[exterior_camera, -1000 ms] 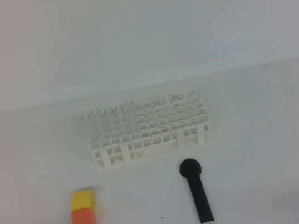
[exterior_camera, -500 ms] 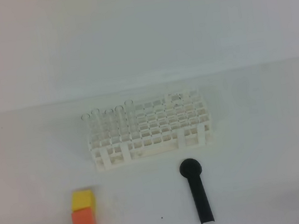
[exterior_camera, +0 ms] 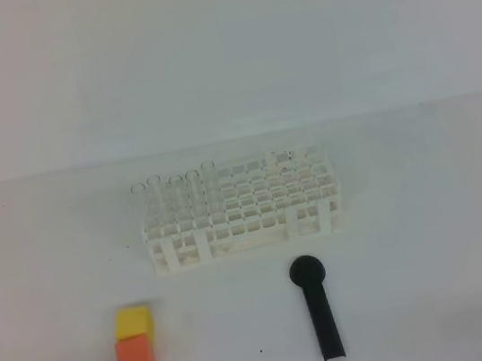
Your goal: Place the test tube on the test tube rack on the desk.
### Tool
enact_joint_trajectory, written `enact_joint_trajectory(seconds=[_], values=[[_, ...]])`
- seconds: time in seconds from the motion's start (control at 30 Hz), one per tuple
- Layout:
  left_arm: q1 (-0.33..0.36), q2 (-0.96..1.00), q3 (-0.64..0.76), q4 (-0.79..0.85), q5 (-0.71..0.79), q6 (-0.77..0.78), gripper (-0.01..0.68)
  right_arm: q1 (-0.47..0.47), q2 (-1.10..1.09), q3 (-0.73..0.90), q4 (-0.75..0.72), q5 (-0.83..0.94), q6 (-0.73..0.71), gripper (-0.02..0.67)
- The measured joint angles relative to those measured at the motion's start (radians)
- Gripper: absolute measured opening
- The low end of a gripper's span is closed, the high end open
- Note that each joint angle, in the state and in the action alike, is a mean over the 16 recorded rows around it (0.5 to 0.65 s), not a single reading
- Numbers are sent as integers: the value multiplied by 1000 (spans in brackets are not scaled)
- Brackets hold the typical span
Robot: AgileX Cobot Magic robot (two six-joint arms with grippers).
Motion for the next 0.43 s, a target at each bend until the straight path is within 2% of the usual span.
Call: enact_joint_trajectory(seconds=[0.43], values=[[0, 0, 0, 0, 1, 0, -1, 0, 0, 0, 0, 0, 0, -1]])
